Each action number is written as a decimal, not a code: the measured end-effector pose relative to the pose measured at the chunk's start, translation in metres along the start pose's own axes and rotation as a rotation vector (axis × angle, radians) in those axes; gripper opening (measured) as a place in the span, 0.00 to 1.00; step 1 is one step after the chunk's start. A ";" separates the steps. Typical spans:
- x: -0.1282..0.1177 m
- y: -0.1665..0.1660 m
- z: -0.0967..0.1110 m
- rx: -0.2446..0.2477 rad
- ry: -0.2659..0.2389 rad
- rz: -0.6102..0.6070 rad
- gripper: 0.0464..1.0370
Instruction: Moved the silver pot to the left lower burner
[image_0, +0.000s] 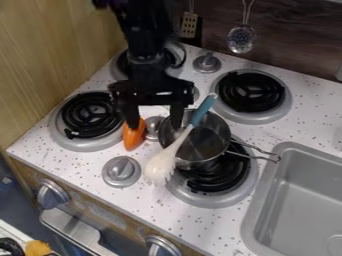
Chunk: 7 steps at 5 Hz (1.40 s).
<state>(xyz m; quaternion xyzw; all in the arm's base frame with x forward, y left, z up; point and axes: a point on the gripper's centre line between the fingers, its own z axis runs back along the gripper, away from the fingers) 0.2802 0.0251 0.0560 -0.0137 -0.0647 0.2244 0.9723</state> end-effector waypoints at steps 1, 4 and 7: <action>-0.005 0.002 -0.006 0.033 -0.020 -0.004 0.96; -0.001 0.005 -0.005 0.067 -0.036 -0.011 0.96; 0.003 0.000 -0.018 0.047 -0.021 -0.038 0.96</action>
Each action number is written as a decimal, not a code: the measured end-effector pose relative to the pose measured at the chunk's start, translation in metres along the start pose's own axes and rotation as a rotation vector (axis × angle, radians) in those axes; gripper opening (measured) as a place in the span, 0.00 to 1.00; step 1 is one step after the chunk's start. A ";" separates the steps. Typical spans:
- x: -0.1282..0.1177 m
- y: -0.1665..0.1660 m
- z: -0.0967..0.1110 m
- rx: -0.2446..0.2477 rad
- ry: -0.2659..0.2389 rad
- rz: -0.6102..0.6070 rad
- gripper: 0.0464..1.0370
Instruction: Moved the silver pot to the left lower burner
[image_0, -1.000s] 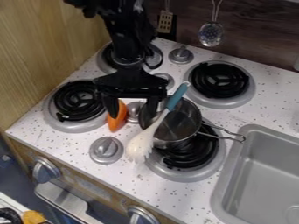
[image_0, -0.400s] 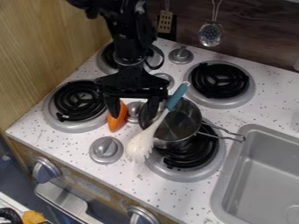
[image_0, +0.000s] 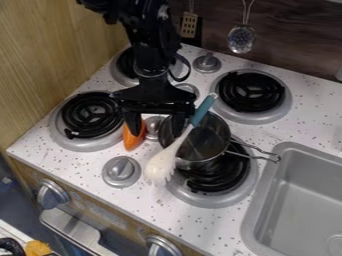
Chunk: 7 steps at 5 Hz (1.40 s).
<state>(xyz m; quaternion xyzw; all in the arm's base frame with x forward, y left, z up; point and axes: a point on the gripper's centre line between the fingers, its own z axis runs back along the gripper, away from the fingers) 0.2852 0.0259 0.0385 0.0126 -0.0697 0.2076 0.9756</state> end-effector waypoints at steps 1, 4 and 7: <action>0.002 -0.001 -0.001 -0.005 -0.014 0.008 0.96; 0.003 -0.001 -0.012 0.003 -0.008 0.019 0.96; 0.005 0.003 -0.020 0.024 -0.029 0.070 0.92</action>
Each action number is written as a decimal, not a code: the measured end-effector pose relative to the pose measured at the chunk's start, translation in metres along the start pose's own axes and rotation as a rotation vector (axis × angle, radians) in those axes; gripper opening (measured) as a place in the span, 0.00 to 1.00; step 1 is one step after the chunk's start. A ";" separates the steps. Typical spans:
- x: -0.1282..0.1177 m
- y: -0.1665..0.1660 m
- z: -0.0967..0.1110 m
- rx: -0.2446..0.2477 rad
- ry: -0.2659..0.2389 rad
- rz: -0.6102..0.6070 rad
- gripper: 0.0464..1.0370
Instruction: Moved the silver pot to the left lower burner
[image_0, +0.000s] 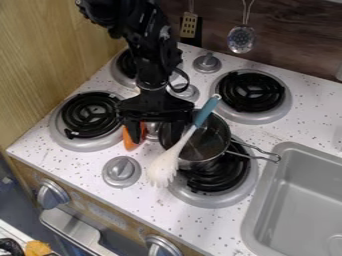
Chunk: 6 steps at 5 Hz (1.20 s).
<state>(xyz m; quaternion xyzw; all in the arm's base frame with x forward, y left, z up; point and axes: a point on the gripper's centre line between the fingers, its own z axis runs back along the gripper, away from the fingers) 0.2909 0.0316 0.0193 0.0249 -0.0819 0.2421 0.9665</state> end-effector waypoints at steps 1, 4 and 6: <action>-0.002 0.001 -0.001 0.016 0.005 0.013 0.62; -0.004 -0.003 -0.009 -0.004 0.019 0.039 0.05; -0.010 -0.007 0.000 -0.022 0.027 0.114 0.04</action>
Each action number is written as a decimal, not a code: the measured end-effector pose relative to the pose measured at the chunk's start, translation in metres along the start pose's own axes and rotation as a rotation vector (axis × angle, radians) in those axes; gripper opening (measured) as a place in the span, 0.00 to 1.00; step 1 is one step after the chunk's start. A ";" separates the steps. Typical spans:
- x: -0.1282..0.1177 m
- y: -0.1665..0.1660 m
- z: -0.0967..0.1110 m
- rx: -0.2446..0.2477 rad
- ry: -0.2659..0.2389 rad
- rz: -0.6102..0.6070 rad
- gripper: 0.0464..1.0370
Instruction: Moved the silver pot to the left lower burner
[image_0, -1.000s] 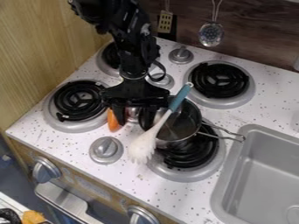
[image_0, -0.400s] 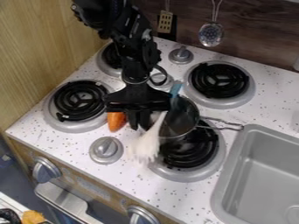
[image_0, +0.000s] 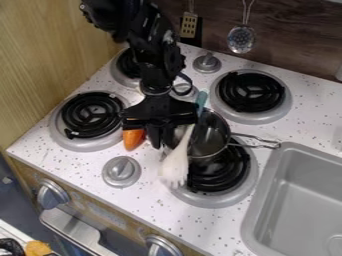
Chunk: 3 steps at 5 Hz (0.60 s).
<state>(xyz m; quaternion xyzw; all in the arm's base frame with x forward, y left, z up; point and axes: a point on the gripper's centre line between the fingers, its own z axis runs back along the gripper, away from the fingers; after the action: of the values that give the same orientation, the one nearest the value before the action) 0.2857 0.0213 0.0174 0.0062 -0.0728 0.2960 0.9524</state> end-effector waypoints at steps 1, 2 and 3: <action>-0.003 -0.001 0.007 -0.032 -0.009 0.027 0.04; -0.004 -0.003 0.012 -0.058 -0.014 0.031 0.04; -0.002 0.001 0.014 -0.080 -0.020 0.060 0.04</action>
<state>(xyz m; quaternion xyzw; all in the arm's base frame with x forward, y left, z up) 0.2813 0.0199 0.0308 -0.0310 -0.0941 0.3210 0.9419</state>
